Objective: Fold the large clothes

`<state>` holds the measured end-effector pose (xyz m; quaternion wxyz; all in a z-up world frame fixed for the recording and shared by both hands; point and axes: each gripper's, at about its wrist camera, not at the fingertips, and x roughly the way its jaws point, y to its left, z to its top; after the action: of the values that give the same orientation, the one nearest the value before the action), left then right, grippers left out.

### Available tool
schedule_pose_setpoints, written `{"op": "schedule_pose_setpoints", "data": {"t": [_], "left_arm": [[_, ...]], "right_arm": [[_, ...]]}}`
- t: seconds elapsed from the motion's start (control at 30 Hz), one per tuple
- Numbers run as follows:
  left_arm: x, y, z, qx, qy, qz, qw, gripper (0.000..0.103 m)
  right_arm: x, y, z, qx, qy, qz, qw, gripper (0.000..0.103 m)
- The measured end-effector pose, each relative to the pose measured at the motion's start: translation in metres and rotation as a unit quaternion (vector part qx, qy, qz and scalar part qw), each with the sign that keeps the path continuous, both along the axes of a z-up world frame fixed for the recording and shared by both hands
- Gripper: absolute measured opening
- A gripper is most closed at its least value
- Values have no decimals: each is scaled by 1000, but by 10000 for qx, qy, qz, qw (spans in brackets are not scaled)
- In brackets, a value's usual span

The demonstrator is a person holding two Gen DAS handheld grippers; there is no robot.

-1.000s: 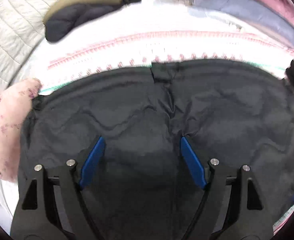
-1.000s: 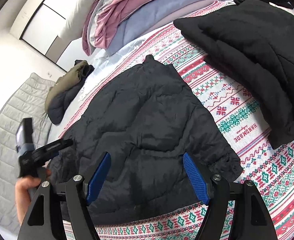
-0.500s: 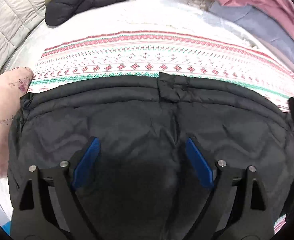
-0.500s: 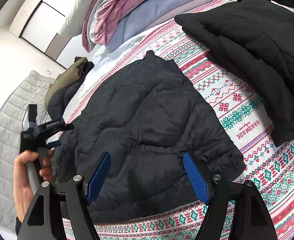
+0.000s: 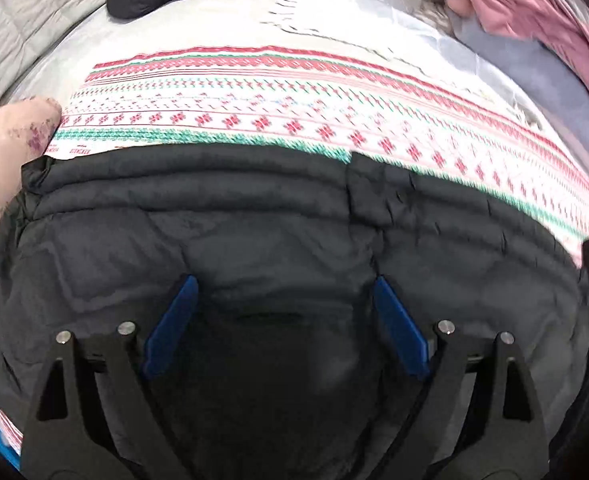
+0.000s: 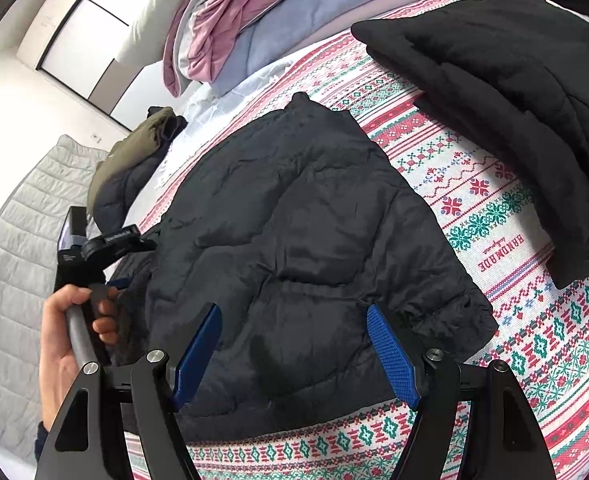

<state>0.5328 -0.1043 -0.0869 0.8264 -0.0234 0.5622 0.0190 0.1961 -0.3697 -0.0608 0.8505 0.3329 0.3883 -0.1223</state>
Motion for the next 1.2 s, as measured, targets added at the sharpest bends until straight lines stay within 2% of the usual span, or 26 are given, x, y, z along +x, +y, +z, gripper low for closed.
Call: {"op": "schedule_pose_setpoints", "data": {"t": [0.1,0.3,0.37,0.47,0.57,0.63,0.7,0.77,0.83,0.9,0.97,1.03,1.13,1.2], "left_arm": [[11,3,-11,-84,121,116,9998,90],[11,-8,-25,327,41,34,9995,90],[9,-6,-19,200,45,-1,9998,90],[-2,12,3,-184,-48,138,9997,90],[-43,30,37,-340,-652,309,9968,90],[-86,30,56,-392,-1014,12,9941,90],[-123,26,60,-347,-1140,-234,9926,90],[-159,22,54,-466,-980,-576,9924,90],[-186,23,44,-623,-886,-649,9920,90],[-201,24,31,-604,-934,-722,9912,90],[-203,24,12,-411,-896,-812,9918,90],[-199,26,0,-322,-822,-759,9932,90],[-198,20,-5,-92,-936,-852,9919,90],[-199,13,-6,135,-992,-1017,9898,90]], "right_arm": [[0,0,0,-14,9,1,10000,76],[2,2,-1,-50,55,18,10000,76],[2,1,-1,3,45,9,10000,76],[0,-1,-1,69,-5,8,10000,76],[-4,-6,1,165,-86,-49,9998,76],[-10,-11,3,271,-209,-152,9993,76],[-16,-15,6,355,-329,-228,9986,76],[-23,-20,8,440,-431,-321,9976,76],[-32,-27,8,594,-451,-543,9957,76],[-45,-39,4,915,-410,-968,9902,76],[-60,-51,-6,1342,-438,-1482,9788,76],[-69,-58,-17,1542,-396,-1813,9705,76],[-67,-62,-30,1575,-130,-1973,9675,76],[-60,-61,-42,1794,-12,-1889,9655,76]]}}
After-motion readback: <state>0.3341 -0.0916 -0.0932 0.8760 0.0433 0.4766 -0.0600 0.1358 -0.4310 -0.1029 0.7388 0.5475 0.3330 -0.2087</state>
